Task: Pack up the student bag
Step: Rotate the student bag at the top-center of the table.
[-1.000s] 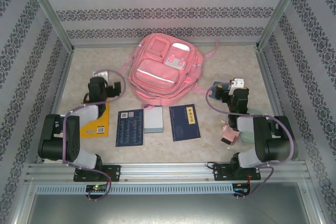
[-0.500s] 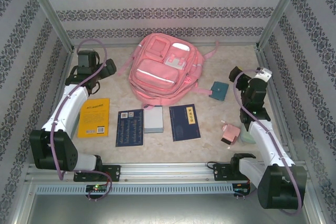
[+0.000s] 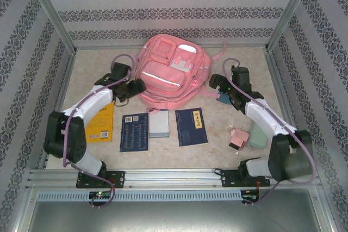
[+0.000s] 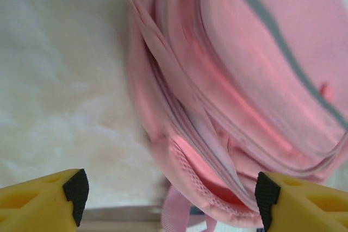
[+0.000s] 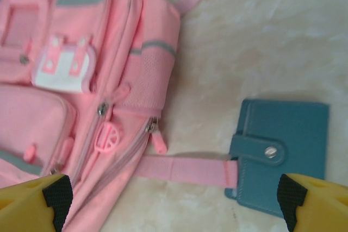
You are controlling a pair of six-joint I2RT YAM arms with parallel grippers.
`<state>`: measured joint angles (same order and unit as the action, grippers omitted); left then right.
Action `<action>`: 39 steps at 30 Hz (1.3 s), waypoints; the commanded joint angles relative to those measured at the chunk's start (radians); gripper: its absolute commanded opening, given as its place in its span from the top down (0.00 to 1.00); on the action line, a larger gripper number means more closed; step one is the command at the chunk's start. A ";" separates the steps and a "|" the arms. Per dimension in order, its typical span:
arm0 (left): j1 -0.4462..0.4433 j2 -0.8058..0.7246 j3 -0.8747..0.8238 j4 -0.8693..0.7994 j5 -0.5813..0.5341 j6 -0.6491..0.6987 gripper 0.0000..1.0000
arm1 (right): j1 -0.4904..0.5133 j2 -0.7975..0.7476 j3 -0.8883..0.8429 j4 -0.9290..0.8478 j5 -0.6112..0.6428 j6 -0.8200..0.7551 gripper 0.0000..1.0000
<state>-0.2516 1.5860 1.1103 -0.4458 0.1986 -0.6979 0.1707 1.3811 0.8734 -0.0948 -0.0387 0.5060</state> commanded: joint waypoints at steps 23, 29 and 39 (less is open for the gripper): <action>-0.133 0.272 0.174 -0.091 -0.101 -0.133 0.89 | -0.007 0.721 0.604 -0.147 -0.175 0.019 0.47; -0.133 0.250 0.171 -0.116 -0.126 -0.121 1.00 | 0.003 0.698 0.553 -0.125 -0.207 0.025 0.92; -0.083 0.246 0.246 -0.168 -0.202 -0.014 1.00 | 0.043 0.475 0.383 -0.101 -0.208 0.039 1.00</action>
<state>-0.3637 1.8408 1.2976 -0.5831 0.0429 -0.7815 0.1886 1.9530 1.2945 -0.1875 -0.2256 0.5301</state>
